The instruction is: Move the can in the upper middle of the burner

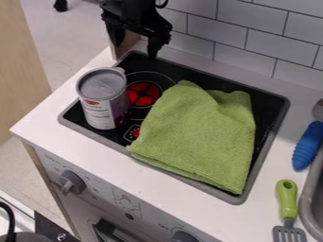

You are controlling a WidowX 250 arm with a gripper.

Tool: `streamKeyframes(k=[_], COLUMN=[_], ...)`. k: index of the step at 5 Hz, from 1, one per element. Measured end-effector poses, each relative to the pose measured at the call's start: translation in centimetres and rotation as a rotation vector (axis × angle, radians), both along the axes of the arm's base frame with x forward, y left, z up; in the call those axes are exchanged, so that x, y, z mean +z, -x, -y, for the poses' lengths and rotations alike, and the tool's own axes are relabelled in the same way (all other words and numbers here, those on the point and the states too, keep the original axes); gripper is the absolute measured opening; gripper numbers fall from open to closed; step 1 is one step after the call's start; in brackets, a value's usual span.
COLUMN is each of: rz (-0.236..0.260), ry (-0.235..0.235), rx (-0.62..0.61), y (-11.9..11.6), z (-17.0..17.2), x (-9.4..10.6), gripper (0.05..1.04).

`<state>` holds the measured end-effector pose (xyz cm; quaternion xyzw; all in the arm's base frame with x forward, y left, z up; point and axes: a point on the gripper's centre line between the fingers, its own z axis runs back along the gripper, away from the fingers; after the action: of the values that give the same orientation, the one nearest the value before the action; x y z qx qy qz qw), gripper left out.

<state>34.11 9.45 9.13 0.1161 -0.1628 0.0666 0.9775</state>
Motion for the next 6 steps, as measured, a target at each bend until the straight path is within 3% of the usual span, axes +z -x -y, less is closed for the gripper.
streamKeyframes(k=[1,2,3,4,6], rz=[-0.036,-0.012,0.066,0.051,-0.14], ry=[0.017,0.05,0.082,0.109,0.121], rx=[0.0,-0.052,-0.091,-0.133,-0.247], y=[0.5,1.2,2.6,4.0,7.5], z=[0.3,0.3,0.1,-0.3,-3.4], x=[-1.1,0.0,1.7,3.2,4.0], gripper=[0.997,0.997,0.997,0.997,0.997])
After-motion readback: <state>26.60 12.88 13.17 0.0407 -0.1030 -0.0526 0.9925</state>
